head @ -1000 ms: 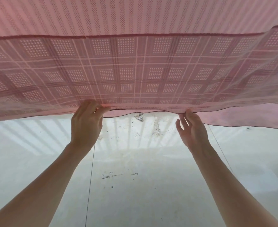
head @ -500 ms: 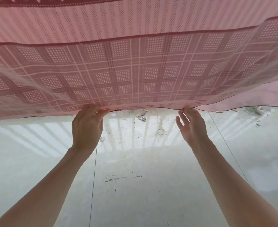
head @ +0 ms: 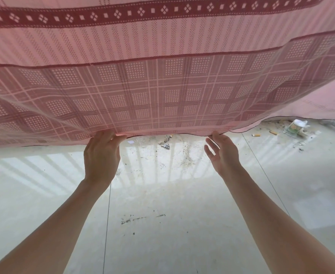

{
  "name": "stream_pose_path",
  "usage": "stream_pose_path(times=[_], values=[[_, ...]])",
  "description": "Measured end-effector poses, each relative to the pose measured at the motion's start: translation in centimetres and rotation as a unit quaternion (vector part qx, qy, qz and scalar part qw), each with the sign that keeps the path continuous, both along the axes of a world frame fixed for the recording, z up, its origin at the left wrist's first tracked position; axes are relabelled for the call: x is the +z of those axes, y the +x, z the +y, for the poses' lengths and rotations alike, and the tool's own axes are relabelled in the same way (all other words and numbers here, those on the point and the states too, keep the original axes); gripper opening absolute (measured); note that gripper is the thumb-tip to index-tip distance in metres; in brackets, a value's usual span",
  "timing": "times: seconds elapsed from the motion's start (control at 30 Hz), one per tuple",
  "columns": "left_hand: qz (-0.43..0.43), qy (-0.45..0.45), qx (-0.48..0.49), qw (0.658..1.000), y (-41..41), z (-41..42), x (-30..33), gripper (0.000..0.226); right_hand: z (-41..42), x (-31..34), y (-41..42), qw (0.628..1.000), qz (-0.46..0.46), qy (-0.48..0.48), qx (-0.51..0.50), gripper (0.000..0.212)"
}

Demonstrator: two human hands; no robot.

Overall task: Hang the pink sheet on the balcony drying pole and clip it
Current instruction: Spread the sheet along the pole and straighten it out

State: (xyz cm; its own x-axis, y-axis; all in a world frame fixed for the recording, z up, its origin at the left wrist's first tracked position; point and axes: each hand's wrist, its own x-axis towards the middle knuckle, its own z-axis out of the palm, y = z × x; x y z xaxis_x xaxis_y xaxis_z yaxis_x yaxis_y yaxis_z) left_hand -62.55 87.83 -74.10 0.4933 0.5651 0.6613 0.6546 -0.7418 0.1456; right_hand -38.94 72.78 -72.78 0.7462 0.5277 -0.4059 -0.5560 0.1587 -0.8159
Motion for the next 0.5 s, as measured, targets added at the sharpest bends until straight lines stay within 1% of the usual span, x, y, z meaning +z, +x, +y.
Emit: stream_pose_path(times=[0.1,0.17,0.23,0.3,0.33,0.37,0.43,0.5], values=[[0.057,-0.048,0.012,0.997,0.1,-0.5,0.3,0.040,-0.4,0.7,-0.1,1.000,-0.006,-0.007,0.004,0.016],[0.112,-0.107,0.022,0.988,-0.2,-1.7,0.5,0.051,-1.1,1.2,-0.6,0.999,-0.020,-0.022,0.027,0.012],[0.155,-0.161,0.010,0.975,-0.9,-3.7,0.9,0.058,-2.5,1.9,-1.6,0.993,-0.049,-0.088,0.065,0.009],[0.198,-0.177,-0.016,0.964,-1.6,-6.2,2.1,0.059,-4.5,2.8,-2.8,0.972,-0.089,-0.186,0.113,0.017],[0.217,-0.171,-0.031,0.961,-1.9,-7.4,3.2,0.059,-5.7,3.7,-3.3,0.952,-0.124,-0.238,0.148,0.021],[0.234,-0.166,-0.048,0.957,-2.0,-8.8,4.6,0.059,-7.0,5.1,-3.8,0.922,-0.171,-0.291,0.192,0.028],[0.255,-0.167,-0.078,0.949,-1.9,-11.4,8.3,0.059,-10.0,8.5,-4.3,0.836,-0.274,-0.373,0.294,0.050],[0.267,-0.177,-0.096,0.942,-1.5,-13.5,13.2,0.057,-13.0,13.0,-4.6,0.751,-0.364,-0.419,0.358,0.062]])
